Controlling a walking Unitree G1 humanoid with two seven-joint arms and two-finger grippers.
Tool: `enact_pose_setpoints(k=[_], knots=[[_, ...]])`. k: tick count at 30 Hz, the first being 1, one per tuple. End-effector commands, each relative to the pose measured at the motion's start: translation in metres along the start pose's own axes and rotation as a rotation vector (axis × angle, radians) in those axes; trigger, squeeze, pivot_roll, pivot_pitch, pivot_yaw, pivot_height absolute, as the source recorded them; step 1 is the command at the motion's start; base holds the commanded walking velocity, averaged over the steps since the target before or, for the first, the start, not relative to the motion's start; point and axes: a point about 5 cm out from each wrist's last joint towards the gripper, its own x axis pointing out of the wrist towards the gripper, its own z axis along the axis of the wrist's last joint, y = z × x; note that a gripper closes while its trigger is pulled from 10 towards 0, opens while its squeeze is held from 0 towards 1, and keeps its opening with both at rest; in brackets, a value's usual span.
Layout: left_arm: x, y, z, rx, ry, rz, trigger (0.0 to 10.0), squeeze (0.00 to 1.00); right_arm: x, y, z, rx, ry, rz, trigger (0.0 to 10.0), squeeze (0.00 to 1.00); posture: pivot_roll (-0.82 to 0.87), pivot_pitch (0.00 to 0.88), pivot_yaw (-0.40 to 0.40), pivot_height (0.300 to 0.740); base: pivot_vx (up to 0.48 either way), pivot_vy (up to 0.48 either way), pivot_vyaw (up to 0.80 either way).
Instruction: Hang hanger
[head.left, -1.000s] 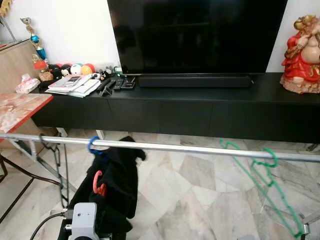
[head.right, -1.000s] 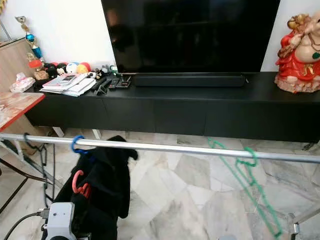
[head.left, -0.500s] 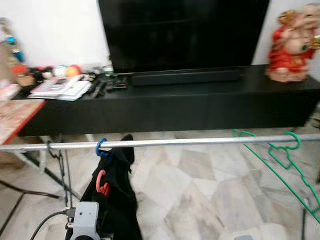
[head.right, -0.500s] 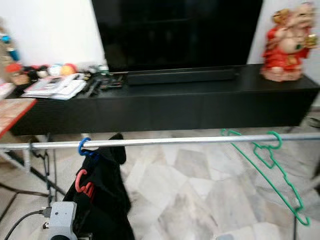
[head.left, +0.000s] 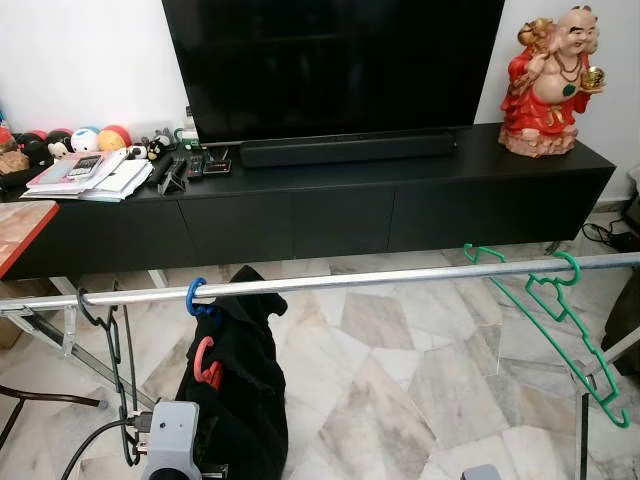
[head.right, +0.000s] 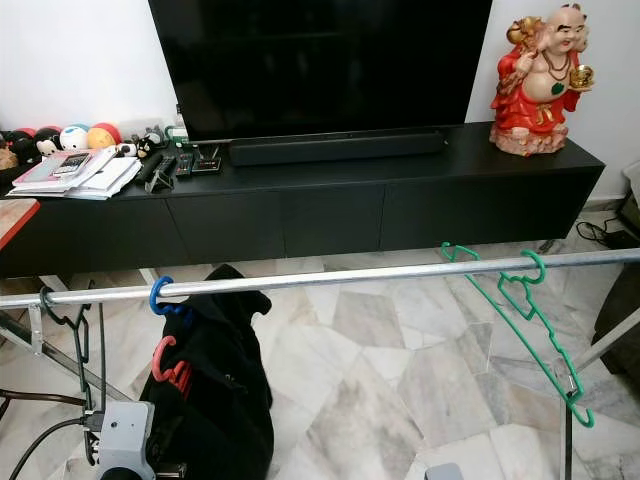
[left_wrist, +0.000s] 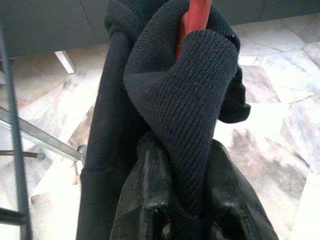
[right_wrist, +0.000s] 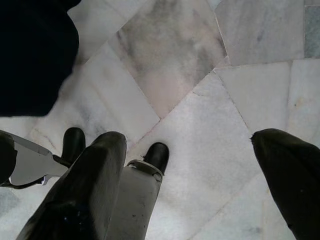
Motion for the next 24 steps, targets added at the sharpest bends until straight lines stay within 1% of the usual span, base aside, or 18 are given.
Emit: enact_pose_setpoints(k=[1,22,24], knots=[[0.0020,-0.0004,0.0052,-0.001,-0.035,-0.004,10.0,0.00,-0.0003,-0.0009,-0.0005,0.002,0.000,-0.004,10.0,0.00,0.07,0.039,0.049,0.740,0.000,0.000,0.00],[0.0011,-0.0031,0.0070,-0.007,-0.049,-0.007,10.0,0.00,-0.0002,-0.0006,-0.0005,-0.001,0.001,-0.003,10.0,0.00,0.08,0.040,0.049,0.740,0.000,0.000,0.00],[0.0011,-0.0032,0.0073,-0.007,-0.049,-0.008,10.0,0.00,-0.0002,-0.0006,-0.0005,-0.002,0.001,-0.002,10.0,0.00,0.08,0.040,0.049,0.740,-0.240,0.000,0.00]])
